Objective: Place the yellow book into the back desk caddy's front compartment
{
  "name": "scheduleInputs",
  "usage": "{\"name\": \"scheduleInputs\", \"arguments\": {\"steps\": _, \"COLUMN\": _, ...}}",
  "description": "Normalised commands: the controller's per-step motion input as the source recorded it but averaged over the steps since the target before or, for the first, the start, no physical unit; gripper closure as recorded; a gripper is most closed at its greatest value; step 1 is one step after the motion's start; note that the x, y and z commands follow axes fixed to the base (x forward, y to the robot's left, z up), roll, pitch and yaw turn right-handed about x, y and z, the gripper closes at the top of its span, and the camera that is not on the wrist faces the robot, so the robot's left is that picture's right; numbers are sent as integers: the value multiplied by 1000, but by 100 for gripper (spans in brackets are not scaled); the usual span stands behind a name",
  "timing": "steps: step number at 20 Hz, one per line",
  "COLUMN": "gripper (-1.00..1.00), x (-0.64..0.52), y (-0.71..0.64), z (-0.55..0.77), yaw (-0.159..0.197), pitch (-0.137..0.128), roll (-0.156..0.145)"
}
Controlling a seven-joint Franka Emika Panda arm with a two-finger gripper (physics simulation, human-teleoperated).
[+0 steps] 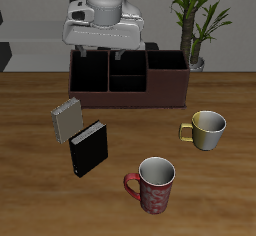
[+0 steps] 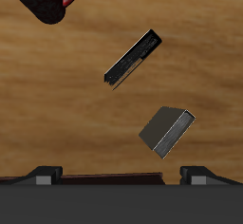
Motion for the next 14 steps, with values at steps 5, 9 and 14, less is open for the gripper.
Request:
{"name": "scheduleInputs", "arguments": {"steps": 5, "gripper": -100, "x": -62, "y": -368, "z": -31, "yaw": -33, "pitch": -2, "roll": -2}}
{"name": "scheduleInputs", "arguments": {"steps": 9, "gripper": -100, "x": -81, "y": -483, "z": 24, "yaw": -77, "pitch": -13, "roll": 5}}
{"name": "scheduleInputs", "arguments": {"steps": 14, "gripper": -100, "x": -1, "y": -325, "z": -50, "yaw": -83, "pitch": -10, "roll": -4}}
